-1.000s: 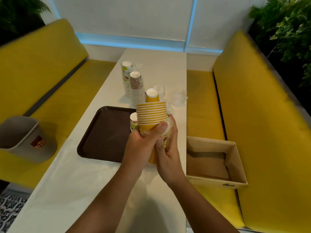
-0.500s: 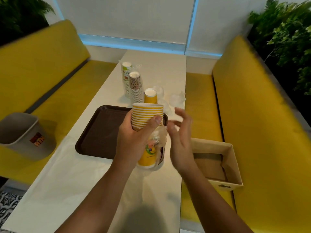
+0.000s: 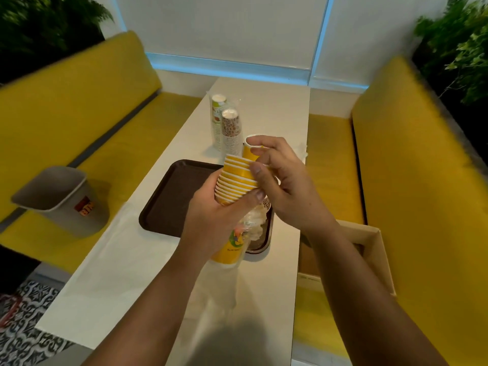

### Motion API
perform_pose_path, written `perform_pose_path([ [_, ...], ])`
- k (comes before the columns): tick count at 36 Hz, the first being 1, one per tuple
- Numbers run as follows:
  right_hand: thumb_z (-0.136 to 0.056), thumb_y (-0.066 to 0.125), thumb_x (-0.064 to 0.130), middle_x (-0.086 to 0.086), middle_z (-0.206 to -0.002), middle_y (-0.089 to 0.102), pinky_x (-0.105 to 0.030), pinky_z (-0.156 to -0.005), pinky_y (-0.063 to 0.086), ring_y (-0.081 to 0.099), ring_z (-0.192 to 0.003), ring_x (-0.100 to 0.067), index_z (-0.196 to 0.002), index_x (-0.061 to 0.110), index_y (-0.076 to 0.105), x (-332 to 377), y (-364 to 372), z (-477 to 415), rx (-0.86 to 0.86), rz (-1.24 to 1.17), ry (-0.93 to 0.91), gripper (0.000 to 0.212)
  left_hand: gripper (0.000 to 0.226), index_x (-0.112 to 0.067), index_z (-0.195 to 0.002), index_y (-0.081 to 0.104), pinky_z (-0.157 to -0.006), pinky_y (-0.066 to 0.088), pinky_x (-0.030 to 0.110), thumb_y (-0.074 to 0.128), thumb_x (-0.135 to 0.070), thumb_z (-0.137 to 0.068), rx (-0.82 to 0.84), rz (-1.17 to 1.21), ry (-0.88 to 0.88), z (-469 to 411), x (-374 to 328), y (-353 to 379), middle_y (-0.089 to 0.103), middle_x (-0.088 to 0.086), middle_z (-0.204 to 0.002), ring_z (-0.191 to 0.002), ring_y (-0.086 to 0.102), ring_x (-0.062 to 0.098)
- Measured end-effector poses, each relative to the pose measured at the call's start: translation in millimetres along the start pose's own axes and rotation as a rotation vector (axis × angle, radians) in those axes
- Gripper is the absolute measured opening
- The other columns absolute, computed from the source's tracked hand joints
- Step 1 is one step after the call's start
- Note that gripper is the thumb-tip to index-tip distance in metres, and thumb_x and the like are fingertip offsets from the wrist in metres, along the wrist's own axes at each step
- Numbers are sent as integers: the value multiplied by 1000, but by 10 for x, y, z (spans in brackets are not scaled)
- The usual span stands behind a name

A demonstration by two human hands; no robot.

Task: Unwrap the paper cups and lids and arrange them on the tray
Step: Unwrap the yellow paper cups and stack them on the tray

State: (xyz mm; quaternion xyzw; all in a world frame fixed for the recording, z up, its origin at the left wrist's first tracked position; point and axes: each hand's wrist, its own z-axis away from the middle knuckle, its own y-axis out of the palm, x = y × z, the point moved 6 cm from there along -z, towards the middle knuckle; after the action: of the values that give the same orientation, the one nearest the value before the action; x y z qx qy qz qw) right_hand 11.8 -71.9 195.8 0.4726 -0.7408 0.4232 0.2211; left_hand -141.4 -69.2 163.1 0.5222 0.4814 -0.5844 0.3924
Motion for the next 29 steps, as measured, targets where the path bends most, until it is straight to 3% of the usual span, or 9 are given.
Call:
perform_pose_path([
  [5,-110,47,22,-12,-141,60,-40,-96,55,58,-131,-18,-99,24,56,38,2,-66,-91,-23,-38,15,57,-42,-121,60,-72,55,10,78,-60,-70,-2,-78,11,31,33,-92,70,-29,-105,-97,69,-6],
  [10,-108,47,32,-10,-144,59,-26,-94,52,55,-135,-16,-88,9,58,-45,-28,-137,12,40,-29,32,58,-41,-123,60,-72,53,9,79,-57,-70,-6,-80,25,29,69,-172,69,-30,-106,-97,68,-8],
  [14,-108,51,24,-10,-144,58,-15,-92,49,51,-141,-13,-88,9,59,-160,-106,-172,53,13,1,26,59,-41,-124,60,-73,54,10,80,-56,-71,4,-103,28,-12,138,-233,70,-28,-107,-99,68,-6],
  [18,-108,53,27,-8,-145,60,-36,-98,55,56,-137,-20,-93,0,63,-393,-161,-181,118,-124,137,33,61,-41,-126,59,-75,57,14,81,-57,-71,-1,-141,17,-85,249,-304,70,-28,-107,-100,68,-4],
  [21,-105,56,20,1,-130,70,-31,-87,56,67,-115,-17,-98,-16,56,-479,-164,-156,140,-316,255,36,65,-39,-128,61,-76,58,16,81,-59,-70,-18,-157,0,-151,315,-365,71,-23,-108,-100,69,-2],
  [24,-96,62,15,9,-116,71,-32,-78,59,70,-102,-17,-109,-2,47,-591,-125,-131,105,-522,380,26,60,-39,-125,63,-83,59,25,81,-59,-72,-37,-137,-39,-227,397,-480,72,-23,-108,-99,70,-1],
  [26,-93,67,14,-3,-121,67,-47,-83,61,71,-105,-29,-120,9,42,-680,-67,-120,111,-608,455,37,59,-40,-124,63,-86,60,31,80,-61,-72,-58,-124,-62,-278,440,-560,72,-23,-107,-98,71,0],
  [29,-89,77,12,-21,-137,57,-57,-90,61,65,-122,-43,-143,21,39,-774,62,-104,157,-686,542,67,64,-41,-122,63,-84,62,34,79,-69,-67,-101,-112,-85,-377,484,-699,73,-23,-103,-94,72,0],
])
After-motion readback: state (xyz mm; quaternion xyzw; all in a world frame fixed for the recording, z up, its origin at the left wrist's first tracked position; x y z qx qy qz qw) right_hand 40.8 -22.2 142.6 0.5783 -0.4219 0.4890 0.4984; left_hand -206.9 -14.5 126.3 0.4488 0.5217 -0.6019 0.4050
